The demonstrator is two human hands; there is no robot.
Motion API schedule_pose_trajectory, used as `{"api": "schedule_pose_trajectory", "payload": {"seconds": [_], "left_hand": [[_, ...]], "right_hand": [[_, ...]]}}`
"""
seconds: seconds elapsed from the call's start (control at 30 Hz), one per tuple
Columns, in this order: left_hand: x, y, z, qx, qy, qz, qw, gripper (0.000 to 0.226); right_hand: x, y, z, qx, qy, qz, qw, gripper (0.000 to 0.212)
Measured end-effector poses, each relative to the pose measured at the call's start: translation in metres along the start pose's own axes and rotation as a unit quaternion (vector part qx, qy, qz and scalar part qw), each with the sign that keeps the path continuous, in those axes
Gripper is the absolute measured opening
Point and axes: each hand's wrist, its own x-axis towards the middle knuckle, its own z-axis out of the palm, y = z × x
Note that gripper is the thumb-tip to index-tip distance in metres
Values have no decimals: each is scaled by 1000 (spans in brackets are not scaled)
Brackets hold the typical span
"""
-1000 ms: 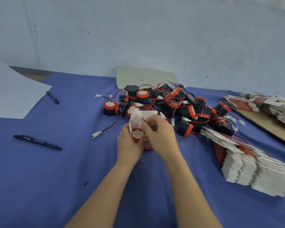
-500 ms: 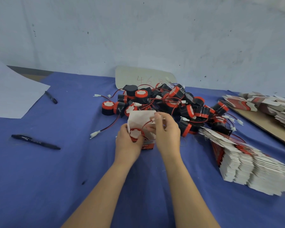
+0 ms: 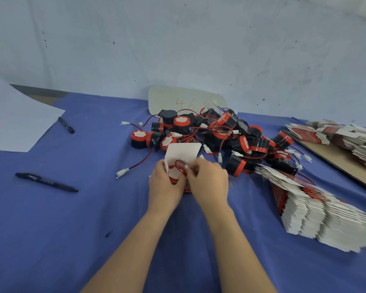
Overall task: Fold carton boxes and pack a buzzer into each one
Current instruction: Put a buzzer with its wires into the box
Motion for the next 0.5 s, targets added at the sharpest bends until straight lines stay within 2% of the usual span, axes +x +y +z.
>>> {"api": "schedule_pose_trajectory", "payload": {"seconds": [0.07,0.23,0.37,0.5], "left_hand": [[0,0,0,1,0,-3,1000,35],[1,-2,0,5,-4,4,1000,34],[2,-3,1,8,-12,14,1000,30],[2,-5,0,21,-1,21,1000,11]], "right_hand": [[0,0,-4,22,-62,-5,998,22],[2,8,-15,144,-127,-18,981,21],[3,10,-16,195,-149,-15,969,20],[2,12,-16,235,-157,-15,959,24]]}}
